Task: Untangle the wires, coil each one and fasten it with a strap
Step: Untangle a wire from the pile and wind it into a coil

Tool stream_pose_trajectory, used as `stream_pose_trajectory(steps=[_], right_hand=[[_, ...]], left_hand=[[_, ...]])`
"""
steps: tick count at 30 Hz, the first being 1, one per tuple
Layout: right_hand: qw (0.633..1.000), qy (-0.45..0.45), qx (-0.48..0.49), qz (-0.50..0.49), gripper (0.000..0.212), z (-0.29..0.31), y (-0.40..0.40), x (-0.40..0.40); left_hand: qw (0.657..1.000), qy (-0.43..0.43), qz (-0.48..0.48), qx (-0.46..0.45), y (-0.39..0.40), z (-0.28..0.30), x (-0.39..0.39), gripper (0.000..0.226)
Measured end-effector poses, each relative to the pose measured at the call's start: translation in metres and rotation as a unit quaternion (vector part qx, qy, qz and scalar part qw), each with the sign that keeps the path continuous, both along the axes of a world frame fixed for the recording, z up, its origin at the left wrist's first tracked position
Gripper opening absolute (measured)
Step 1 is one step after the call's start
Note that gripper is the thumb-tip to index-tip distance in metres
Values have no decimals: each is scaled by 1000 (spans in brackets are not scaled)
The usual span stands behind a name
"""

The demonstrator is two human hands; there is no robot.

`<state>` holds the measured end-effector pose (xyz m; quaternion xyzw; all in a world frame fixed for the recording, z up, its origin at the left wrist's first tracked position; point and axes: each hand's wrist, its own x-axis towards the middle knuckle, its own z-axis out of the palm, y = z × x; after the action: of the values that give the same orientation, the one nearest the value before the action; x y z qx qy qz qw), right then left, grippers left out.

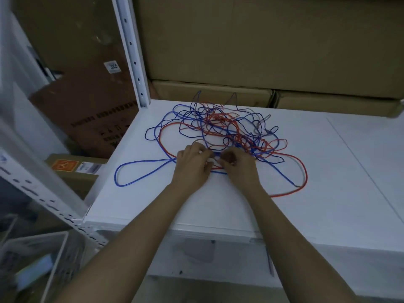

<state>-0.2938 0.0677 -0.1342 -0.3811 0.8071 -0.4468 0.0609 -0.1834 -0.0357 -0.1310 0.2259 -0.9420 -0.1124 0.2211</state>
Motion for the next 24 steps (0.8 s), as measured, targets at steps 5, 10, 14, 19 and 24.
stream_pose_trajectory(steps=[5,10,14,19,24], right_hand=[[998,-30,-56,19,15,15,-13,-2],[955,-159,-247,47,12,81,-21,3],[928,-178,-316,87,8,123,-33,9],[901,-267,-329,93,10,138,-55,10],[950,-161,-242,115,21,124,-69,-1]], left_hand=[[997,28,-18,69,-1,8,-5,30],[980,128,-57,142,-5,37,-9,20],[925,222,-50,305,-9,69,-10,7],[885,251,-45,390,-18,101,-11,8],[867,274,-12,417,-42,113,-13,14]])
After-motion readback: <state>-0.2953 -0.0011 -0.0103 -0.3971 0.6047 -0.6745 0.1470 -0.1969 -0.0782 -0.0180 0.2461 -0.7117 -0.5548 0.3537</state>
